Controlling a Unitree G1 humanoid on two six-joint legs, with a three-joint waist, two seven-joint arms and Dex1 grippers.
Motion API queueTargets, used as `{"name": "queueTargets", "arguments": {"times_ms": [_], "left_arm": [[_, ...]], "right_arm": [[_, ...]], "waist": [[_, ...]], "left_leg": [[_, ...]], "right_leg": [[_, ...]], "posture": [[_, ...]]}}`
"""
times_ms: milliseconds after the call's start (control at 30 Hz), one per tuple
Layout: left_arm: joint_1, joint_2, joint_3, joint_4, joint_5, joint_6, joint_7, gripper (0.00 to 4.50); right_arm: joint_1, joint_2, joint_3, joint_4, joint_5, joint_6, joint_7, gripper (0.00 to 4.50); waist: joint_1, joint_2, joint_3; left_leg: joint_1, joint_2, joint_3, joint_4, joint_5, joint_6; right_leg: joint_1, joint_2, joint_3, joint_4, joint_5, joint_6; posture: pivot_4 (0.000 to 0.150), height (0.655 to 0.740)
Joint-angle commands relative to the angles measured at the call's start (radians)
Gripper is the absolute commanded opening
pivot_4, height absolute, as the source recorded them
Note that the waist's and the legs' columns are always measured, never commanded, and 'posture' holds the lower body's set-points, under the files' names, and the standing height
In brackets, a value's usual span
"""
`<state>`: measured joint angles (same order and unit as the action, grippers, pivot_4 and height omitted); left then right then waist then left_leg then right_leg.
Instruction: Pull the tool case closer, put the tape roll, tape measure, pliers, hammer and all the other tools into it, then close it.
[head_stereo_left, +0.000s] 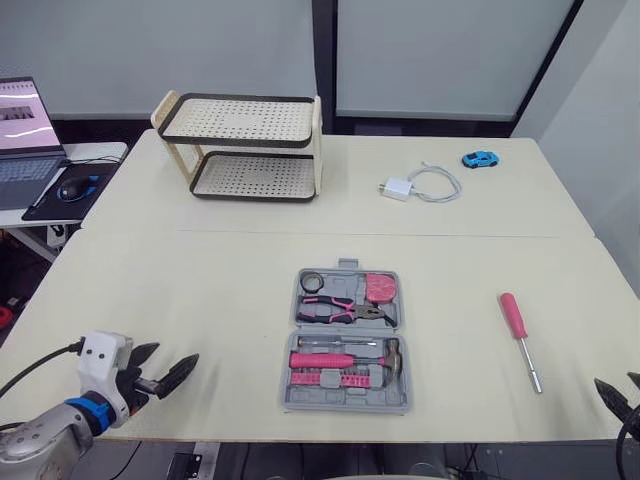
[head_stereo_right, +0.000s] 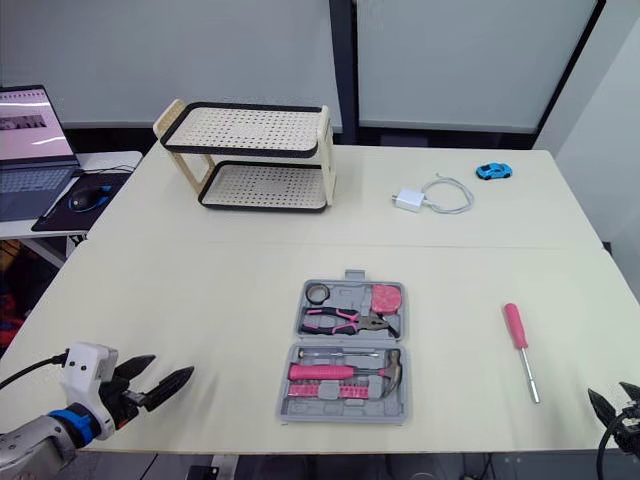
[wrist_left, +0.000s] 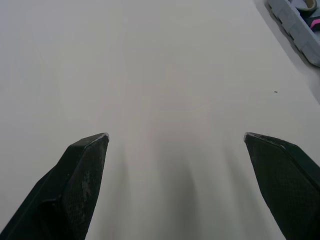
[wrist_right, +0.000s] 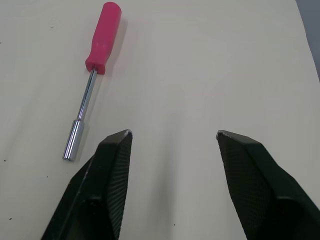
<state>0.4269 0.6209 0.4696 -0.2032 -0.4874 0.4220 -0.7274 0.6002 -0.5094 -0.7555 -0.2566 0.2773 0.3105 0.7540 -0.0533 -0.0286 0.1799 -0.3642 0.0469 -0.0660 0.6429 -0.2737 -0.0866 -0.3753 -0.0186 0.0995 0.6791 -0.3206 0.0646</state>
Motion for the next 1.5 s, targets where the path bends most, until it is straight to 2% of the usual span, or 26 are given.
{"name": "queueTargets", "arguments": {"times_ms": [33, 100, 333, 500, 600, 667, 867, 1200, 1500], "left_arm": [[0.017, 0.000, 0.043, -0.027, -0.001, -0.032, -0.003, 4.50], [0.023, 0.004, 0.041, -0.023, 0.001, -0.046, -0.015, 4.50], [0.017, 0.053, 0.019, 0.015, 0.043, -0.181, -0.120, 4.50], [-0.151, 0.195, -0.067, 0.054, 0.039, -0.257, -0.323, 4.50], [-0.244, 0.246, -0.148, 0.026, 0.017, -0.258, -0.432, 4.50], [-0.301, 0.262, -0.194, -0.005, -0.007, -0.234, -0.476, 4.50], [-0.471, 0.263, -0.329, -0.090, -0.059, -0.160, -0.555, 4.50], [-0.647, 0.253, -0.471, -0.150, -0.083, -0.112, -0.671, 4.50], [-0.664, 0.238, -0.497, -0.168, -0.097, -0.104, -0.695, 4.50]], "right_arm": [[0.002, -0.022, -0.019, -0.051, 0.028, 0.019, -0.021, 3.83], [0.004, -0.028, -0.018, -0.077, 0.037, 0.041, -0.032, 4.49], [0.020, -0.044, -0.025, -0.149, 0.054, 0.094, -0.045, 4.49], [0.057, -0.085, -0.013, -0.224, 0.079, 0.129, 0.002, 4.49], [0.081, -0.097, 0.006, -0.263, 0.098, 0.151, 0.026, 4.49], [0.088, -0.098, 0.013, -0.282, 0.110, 0.167, 0.032, 4.49], [0.074, -0.108, 0.081, -0.318, 0.125, 0.225, 0.021, 4.49], [-0.192, -0.079, 0.268, -0.118, -0.006, 0.268, -0.203, 4.49], [-0.352, -0.026, 0.366, 0.099, -0.056, 0.195, -0.283, 4.49]], "waist": [[0.001, 0.000, 0.000], [0.001, 0.000, 0.001], [0.002, 0.000, 0.001], [0.015, 0.003, 0.003], [0.020, 0.003, 0.003], [0.020, 0.003, 0.003], [0.018, 0.003, 0.003], [0.012, 0.003, 0.005], [0.011, 0.004, 0.005]], "left_leg": [[0.000, 0.000, 0.000, 0.000, 0.000, 0.000], [-0.001, 0.000, 0.000, 0.000, 0.000, 0.000], [-0.002, 0.000, 0.001, -0.001, -0.001, -0.002], [-0.001, 0.000, 0.001, -0.002, -0.001, -0.002], [-0.002, 0.000, 0.002, -0.002, -0.001, -0.002], [-0.002, -0.001, 0.002, -0.002, -0.001, -0.002], [-0.001, 0.000, 0.001, -0.002, -0.002, -0.001], [-0.001, -0.001, 0.001, 0.000, -0.002, -0.001], [-0.002, -0.001, 0.001, 0.000, -0.003, 0.001]], "right_leg": [[0.000, 0.000, 0.000, 0.000, 0.000, 0.000], [0.000, 0.000, 0.000, 0.000, 0.000, 0.000], [-0.002, 0.000, 0.000, 0.000, -0.001, -0.001], [-0.009, 0.000, 0.000, 0.000, -0.002, -0.001], [-0.003, 0.000, 0.001, -0.001, -0.002, 0.000], [-0.001, 0.000, 0.001, -0.001, 0.006, 0.003], [0.000, 0.001, 0.000, 0.000, 0.004, 0.003], [0.000, 0.001, 0.001, -0.001, 0.005, 0.004], [0.000, 0.001, 0.000, -0.001, 0.004, 0.003]], "posture": [[0.150, 0.7350], [0.150, 0.7350], [0.150, 0.7350], [0.150, 0.7350], [0.150, 0.7350], [0.150, 0.7350], [0.150, 0.7350], [0.150, 0.7350], [0.150, 0.7350]]}}
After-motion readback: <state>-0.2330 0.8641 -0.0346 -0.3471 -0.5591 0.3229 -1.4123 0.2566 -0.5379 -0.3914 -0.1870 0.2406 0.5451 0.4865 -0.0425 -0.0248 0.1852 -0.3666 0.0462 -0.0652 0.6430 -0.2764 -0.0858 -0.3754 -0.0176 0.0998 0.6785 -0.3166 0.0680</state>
